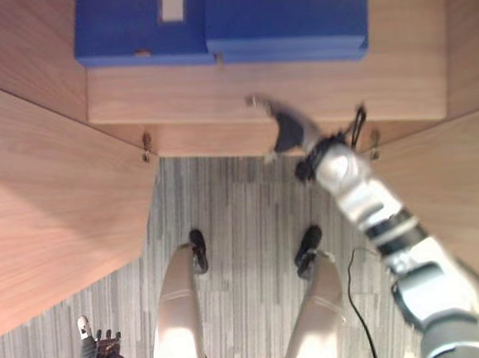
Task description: Walk over to the cabinet, pick up the folder, carry it to the office cabinet, place the folder inside the office cabinet, then close the office cabinet door
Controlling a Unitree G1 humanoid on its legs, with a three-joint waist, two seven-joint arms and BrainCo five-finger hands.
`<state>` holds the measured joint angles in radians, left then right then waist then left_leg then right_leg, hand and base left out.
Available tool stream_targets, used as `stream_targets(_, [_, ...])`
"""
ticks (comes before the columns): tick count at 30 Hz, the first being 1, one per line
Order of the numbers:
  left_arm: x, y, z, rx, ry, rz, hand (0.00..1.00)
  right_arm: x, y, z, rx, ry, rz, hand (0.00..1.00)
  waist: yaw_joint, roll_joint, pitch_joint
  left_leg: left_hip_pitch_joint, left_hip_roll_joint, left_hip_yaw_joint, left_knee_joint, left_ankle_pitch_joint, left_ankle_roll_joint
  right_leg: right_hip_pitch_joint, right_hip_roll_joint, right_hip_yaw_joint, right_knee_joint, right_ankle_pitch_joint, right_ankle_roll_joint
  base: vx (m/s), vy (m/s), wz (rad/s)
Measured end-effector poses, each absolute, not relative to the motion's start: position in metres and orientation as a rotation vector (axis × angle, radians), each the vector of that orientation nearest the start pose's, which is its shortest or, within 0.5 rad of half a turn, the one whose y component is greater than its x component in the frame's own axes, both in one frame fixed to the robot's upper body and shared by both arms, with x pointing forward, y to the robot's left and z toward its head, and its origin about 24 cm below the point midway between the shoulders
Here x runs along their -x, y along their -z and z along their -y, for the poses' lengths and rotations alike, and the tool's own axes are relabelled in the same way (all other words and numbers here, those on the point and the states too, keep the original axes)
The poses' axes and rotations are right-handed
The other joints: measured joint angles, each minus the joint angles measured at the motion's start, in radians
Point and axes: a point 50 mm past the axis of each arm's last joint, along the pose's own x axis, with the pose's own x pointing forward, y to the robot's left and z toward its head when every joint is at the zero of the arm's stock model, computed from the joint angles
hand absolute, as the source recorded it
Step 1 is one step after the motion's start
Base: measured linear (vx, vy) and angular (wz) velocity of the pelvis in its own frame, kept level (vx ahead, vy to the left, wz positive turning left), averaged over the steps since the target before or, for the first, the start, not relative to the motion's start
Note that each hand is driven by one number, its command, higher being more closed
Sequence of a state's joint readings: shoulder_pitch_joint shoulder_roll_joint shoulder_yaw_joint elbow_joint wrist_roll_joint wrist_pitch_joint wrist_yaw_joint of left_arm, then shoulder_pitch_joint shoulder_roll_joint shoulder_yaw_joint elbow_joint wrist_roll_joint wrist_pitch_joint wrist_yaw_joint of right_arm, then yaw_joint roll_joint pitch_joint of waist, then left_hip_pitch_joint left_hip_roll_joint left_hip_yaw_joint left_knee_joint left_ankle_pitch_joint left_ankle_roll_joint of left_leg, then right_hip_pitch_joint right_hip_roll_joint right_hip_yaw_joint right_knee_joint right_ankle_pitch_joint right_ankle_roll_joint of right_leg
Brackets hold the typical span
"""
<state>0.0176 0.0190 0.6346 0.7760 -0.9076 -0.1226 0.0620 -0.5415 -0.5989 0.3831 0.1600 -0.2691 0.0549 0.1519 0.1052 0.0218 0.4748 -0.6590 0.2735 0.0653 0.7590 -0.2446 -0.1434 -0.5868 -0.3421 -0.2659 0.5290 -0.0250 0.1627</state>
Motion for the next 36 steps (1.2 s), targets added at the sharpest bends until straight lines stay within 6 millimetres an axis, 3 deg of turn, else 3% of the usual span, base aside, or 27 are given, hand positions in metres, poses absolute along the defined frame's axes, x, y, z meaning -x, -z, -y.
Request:
stream_targets(1, [-0.133,0.115,-0.271,0.984,-1.046,-0.365,0.00,-0.328,-0.116,0.161,0.973,-0.393,0.132,0.00,0.000,-0.006,-0.003,0.030,0.001,0.003,-0.022,0.004,-0.002,0.034,0.008,-0.006,-0.030,0.009,0.002,0.23,0.015,-0.04])
stream_targets(3, [-0.128,0.115,-0.276,0.943,-1.047,-0.378,0.00,-0.296,-0.033,0.166,0.857,-0.484,-0.156,0.00,0.000,-0.040,-0.027,0.144,0.013,0.029,-0.080,0.007,-0.003,0.158,0.038,-0.014,-0.131,0.037,0.004,0.20,0.015,-0.14])
stream_targets(4, [-0.126,0.116,-0.278,0.923,-1.046,-0.389,0.00,-0.286,-0.012,0.166,0.825,-0.500,-0.235,0.00,-0.003,-0.051,-0.041,0.165,0.014,0.033,-0.092,0.007,-0.003,0.179,0.043,-0.013,-0.150,0.042,0.003,0.18,0.028,-0.20])
stream_targets(5, [-0.124,0.116,-0.281,0.877,-1.032,-0.412,0.00,-0.264,0.027,0.167,0.782,-0.525,-0.386,0.00,-0.007,-0.069,-0.064,0.210,0.016,0.040,-0.113,0.006,-0.004,0.229,0.055,-0.014,-0.196,0.054,0.004,0.18,0.030,-0.17])
stream_targets(7, [-0.122,0.116,-0.287,0.782,-0.986,-0.458,0.00,-0.223,0.080,0.167,0.759,-0.570,-0.610,0.00,-0.018,-0.092,-0.104,0.287,0.024,0.059,-0.142,0.001,-0.008,0.312,0.076,-0.010,-0.278,0.087,-0.002,0.11,0.035,-0.26])
stream_targets(9, [-0.118,0.116,-0.290,0.657,-0.920,-0.517,0.00,-0.191,0.112,0.165,0.660,-0.566,-0.771,0.00,-0.030,-0.112,-0.158,0.355,0.032,0.104,-0.183,-0.004,-0.011,0.361,0.095,-0.005,-0.360,0.140,-0.018,0.06,0.066,-0.52])
stream_targets(11, [-0.115,0.120,-0.287,0.598,-0.873,-0.572,0.00,-0.184,0.122,0.165,0.584,-0.519,-0.832,0.00,-0.041,-0.116,-0.178,0.417,0.038,0.157,-0.218,-0.004,-0.010,0.380,0.097,-0.035,-0.394,0.195,-0.039,-0.03,0.047,-0.84])
stream_targets(12, [-0.112,0.126,-0.279,0.556,-0.830,-0.637,0.00,-0.175,0.130,0.166,0.525,-0.464,-0.889,0.00,-0.048,-0.111,-0.206,0.466,0.042,0.212,-0.246,-0.001,-0.004,0.390,0.101,-0.104,-0.424,0.252,-0.084,-0.09,0.019,-1.00])
stream_targets(14, [-0.106,0.133,-0.272,0.528,-0.803,-0.704,0.00,-0.165,0.139,0.167,0.419,-0.362,-0.944,0.00,-0.060,-0.110,-0.229,0.523,0.036,0.261,-0.288,0.006,0.011,0.417,0.106,-0.143,-0.473,0.305,-0.115,-0.09,-0.006,-0.74])
stream_targets(15, [-0.103,0.138,-0.264,0.515,-0.777,-0.756,0.00,-0.158,0.142,0.169,0.328,-0.265,-0.968,0.00,-0.072,-0.090,-0.238,0.569,0.047,0.298,-0.319,0.016,0.017,0.430,0.103,-0.150,-0.443,0.266,-0.140,-0.08,-0.024,-0.53])
stream_targets(16, [-0.099,0.143,-0.257,0.497,-0.752,-0.805,0.00,-0.154,0.144,0.175,0.247,-0.167,-0.977,0.00,-0.084,-0.078,-0.244,0.617,0.051,0.316,-0.353,0.033,0.009,0.431,0.098,-0.175,-0.329,0.182,-0.149,-0.06,-0.034,-0.42])
stream_targets(18, [-0.091,0.148,-0.252,0.471,-0.727,-0.866,0.00,-0.139,0.150,0.183,0.135,-0.021,-1.020,0.00,-0.099,-0.082,-0.279,0.665,0.023,0.323,-0.410,0.049,-0.013,0.439,0.103,-0.188,-0.303,0.150,-0.145,-0.05,-0.044,-0.31])
stream_targets(19, [-0.087,0.152,-0.244,0.469,-0.709,-0.904,0.00,-0.127,0.155,0.188,0.066,0.071,-1.060,0.00,-0.098,-0.086,-0.324,0.671,-0.001,0.313,-0.461,0.053,-0.015,0.437,0.117,-0.192,-0.359,0.159,-0.135,-0.05,-0.063,-0.38])
stream_targets(22, [-0.081,0.158,-0.230,0.490,-0.675,-0.956,0.00,-0.103,0.162,0.196,-0.092,0.252,-1.115,0.00,-0.103,-0.086,-0.366,0.727,-0.041,0.309,-0.592,0.073,-0.005,0.464,0.178,-0.162,-0.513,0.221,-0.142,-0.03,-0.090,-0.61])
stream_targets(25, [-0.073,0.162,-0.221,0.539,-0.658,-0.975,0.00,-0.079,0.166,0.207,-0.140,0.355,-1.159,0.00,-0.104,-0.081,-0.393,0.788,-0.040,0.318,-0.649,0.105,-0.013,0.504,0.238,-0.134,-0.619,0.245,-0.148,-0.05,-0.109,-0.69])
stream_targets(32, [-0.067,0.165,-0.217,0.595,-0.663,-0.991,0.00,-0.019,0.173,0.217,-0.285,0.580,-1.274,0.00,-0.125,-0.068,-0.420,0.839,-0.038,0.348,-0.668,0.106,-0.017,0.505,0.269,-0.084,-0.619,0.245,-0.148,0.00,0.011,-0.34])
stream_targets(36, [-0.062,0.168,-0.210,0.596,-0.644,-1.034,0.00,-0.017,0.173,0.218,-0.307,0.617,-1.271,0.00,-0.129,-0.042,-0.431,0.877,-0.038,0.368,-0.663,0.095,-0.026,0.529,0.274,-0.057,-0.619,0.249,-0.152,0.04,0.096,-0.16])
